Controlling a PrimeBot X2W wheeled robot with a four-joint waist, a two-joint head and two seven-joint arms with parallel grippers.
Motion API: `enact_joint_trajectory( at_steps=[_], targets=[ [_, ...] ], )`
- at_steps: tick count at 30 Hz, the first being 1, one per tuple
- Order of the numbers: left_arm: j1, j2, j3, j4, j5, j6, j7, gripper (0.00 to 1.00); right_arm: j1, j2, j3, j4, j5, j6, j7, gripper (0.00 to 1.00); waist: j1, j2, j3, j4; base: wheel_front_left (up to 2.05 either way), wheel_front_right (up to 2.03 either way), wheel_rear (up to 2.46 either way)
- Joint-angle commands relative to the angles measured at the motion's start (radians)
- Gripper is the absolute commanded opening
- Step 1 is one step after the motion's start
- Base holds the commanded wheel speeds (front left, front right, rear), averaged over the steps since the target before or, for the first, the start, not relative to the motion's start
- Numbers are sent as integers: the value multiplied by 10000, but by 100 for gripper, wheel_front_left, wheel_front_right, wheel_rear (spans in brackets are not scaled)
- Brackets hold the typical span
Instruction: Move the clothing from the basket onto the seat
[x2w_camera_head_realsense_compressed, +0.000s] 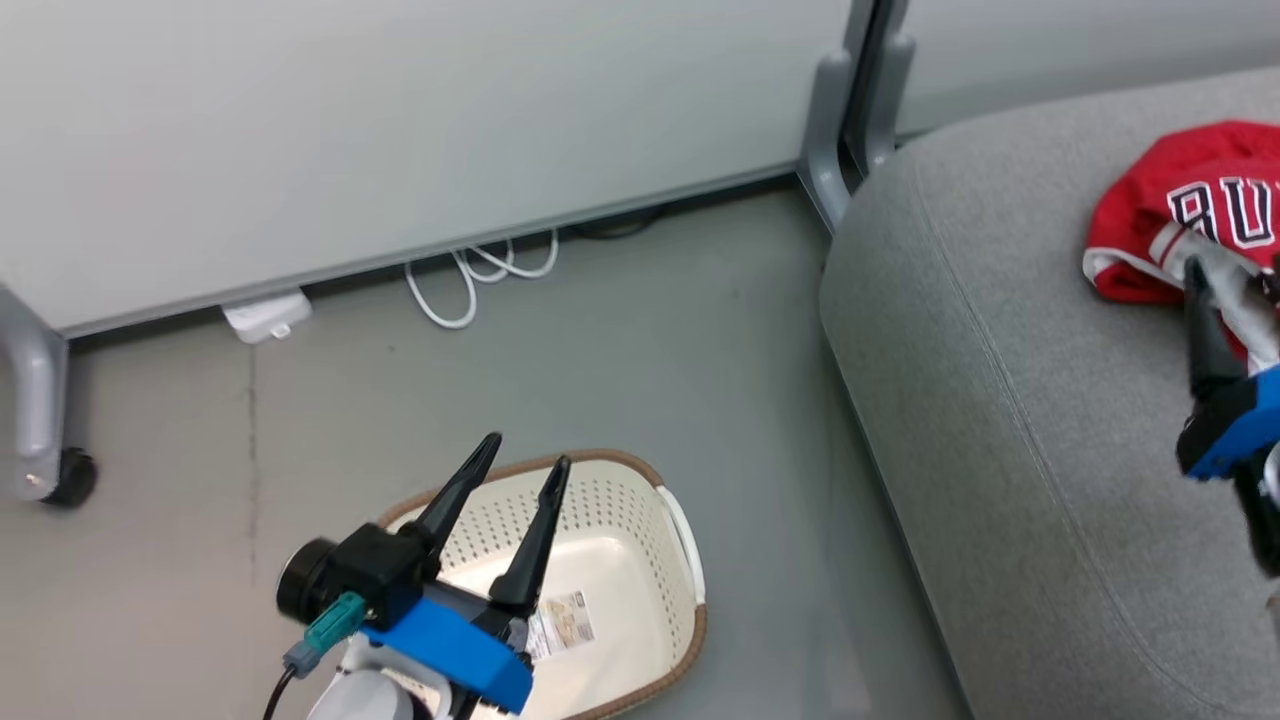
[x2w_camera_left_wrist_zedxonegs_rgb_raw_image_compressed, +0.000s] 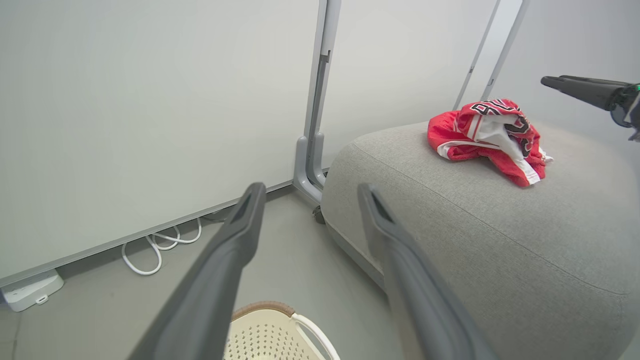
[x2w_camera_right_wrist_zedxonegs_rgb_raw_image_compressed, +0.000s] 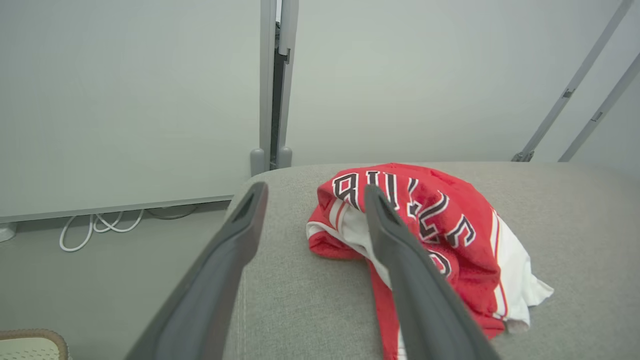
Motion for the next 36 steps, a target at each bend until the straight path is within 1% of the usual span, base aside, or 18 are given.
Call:
enact_joint_trajectory(
  at_steps=[1,7,10,17,24,30,36],
  targets=[
    [212,32,116,62,-60,3,-29,100,336,113,12,-236,55,-4,-19,100,4,0,-527,442,0,0,0],
    [826,-8,827,349,-130,11,-29,100,2016,839,-188,-2207,-182,-3,67,100,4,0,-992,898,0,0,0],
    [1093,-51,1166,503,-112,43,-30,100,2903,1365,-405,-3076,-422,-3,151,100,4,0,-1290,1174,0,0,0],
    [1506,-132,2053,565,-27,197,-30,100,4491,2401,-435,-4590,-870,-3,428,100,4,0,-1660,1629,0,0,0],
    [1772,-290,2838,428,240,260,-30,100,5294,2961,-124,-5238,-1012,-3,598,100,4,0,-1740,1886,0,0,0],
    [1988,-406,3229,495,505,223,-30,100,5605,3201,38,-5326,-1053,-3,661,100,4,0,-1770,1975,0,0,0],
    [2087,-506,3408,607,642,127,-30,100,5743,3275,-2,-5236,-1191,-3,693,100,4,0,-1842,2055,0,0,0]
  ],
)
